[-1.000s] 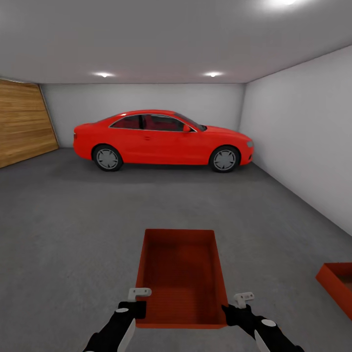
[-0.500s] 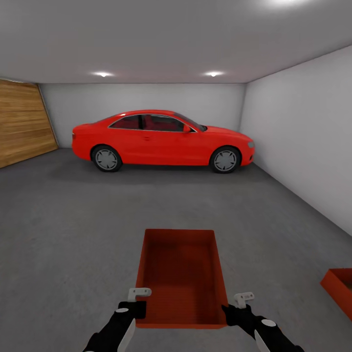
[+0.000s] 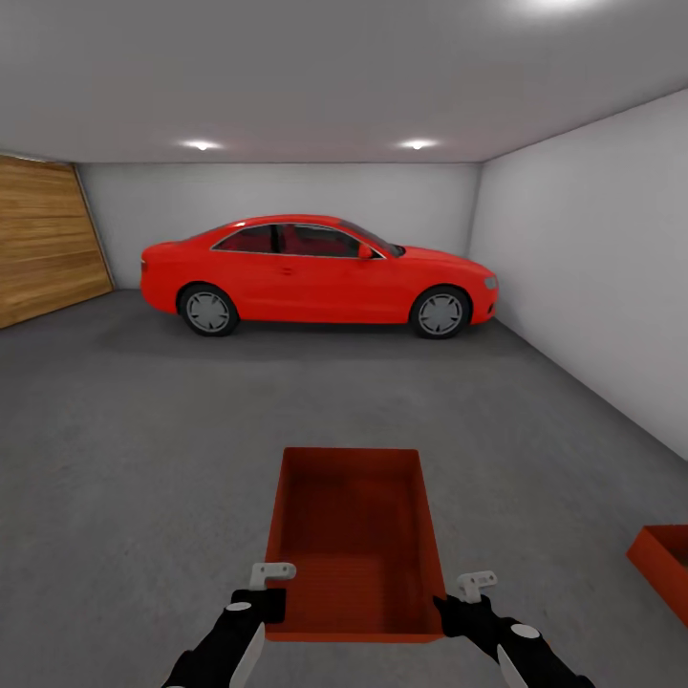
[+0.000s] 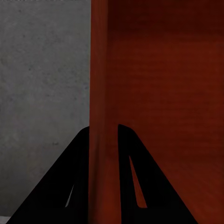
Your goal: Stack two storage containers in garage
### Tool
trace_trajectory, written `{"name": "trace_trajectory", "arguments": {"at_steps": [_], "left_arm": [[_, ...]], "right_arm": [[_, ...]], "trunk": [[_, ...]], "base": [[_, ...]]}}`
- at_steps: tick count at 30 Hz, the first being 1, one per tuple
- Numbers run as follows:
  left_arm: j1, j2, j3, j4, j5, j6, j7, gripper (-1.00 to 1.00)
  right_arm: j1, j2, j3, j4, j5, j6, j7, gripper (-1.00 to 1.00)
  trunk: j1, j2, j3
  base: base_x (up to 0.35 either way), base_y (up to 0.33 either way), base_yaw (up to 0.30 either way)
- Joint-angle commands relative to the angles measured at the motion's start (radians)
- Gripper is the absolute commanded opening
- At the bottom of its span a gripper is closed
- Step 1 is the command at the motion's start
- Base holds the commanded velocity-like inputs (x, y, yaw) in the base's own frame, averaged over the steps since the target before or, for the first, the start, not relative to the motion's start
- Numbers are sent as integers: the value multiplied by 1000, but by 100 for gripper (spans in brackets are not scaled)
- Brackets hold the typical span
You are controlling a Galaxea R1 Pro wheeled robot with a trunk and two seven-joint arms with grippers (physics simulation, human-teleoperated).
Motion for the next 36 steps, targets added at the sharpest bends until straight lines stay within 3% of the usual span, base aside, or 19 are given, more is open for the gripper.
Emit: {"name": "trace_trajectory", "arguments": {"at_steps": [1, 9, 36], "left_arm": [[-2, -2, 47, -40, -4, 8, 3, -100], [-2, -2, 47, -40, -4, 8, 3, -100], [-2, -2, 47, -40, -4, 7, 3, -100]], "right_arm": [[1, -1, 8, -2, 15, 3, 1, -100], [1, -1, 8, -2, 15, 3, 1, -100], [1, -1, 9, -2, 15, 3, 1, -100]], "trunk": [[0, -2, -2], [0, -2, -2], [0, -2, -2]], "base": [[20, 0, 0], [172, 0, 0], [3, 10, 0]]}}
